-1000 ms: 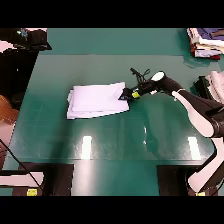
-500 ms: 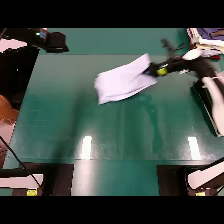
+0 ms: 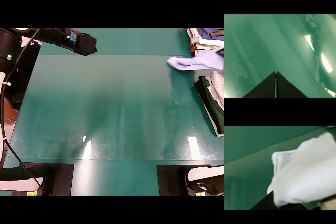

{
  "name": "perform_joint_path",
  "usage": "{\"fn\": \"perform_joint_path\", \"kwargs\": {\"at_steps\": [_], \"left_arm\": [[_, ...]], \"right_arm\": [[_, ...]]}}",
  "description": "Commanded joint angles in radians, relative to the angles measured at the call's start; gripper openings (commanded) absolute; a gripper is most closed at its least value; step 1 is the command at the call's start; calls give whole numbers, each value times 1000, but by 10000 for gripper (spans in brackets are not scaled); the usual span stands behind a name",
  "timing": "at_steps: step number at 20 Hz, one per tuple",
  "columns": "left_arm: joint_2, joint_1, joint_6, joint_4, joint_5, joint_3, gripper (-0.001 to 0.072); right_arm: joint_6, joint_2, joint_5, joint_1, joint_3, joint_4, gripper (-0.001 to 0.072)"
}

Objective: Fold the shirts.

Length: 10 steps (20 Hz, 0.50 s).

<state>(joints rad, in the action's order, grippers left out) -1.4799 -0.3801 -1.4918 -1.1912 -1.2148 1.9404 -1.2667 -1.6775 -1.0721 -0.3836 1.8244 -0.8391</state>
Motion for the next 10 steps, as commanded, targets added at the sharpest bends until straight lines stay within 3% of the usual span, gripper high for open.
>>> {"fn": "perform_joint_path", "kwargs": {"at_steps": [1, 5, 10], "left_arm": [[-1, -35, -1, -5, 29, 1, 23], [-1, -35, 0, -6, 29, 1, 23], [-1, -35, 0, -6, 29, 1, 23]], "right_arm": [[0, 3, 66, -97, 13, 1, 13], [13, 3, 93, -129, 54, 9, 13], [59, 10, 46, -130, 265, 8, 13]]}}
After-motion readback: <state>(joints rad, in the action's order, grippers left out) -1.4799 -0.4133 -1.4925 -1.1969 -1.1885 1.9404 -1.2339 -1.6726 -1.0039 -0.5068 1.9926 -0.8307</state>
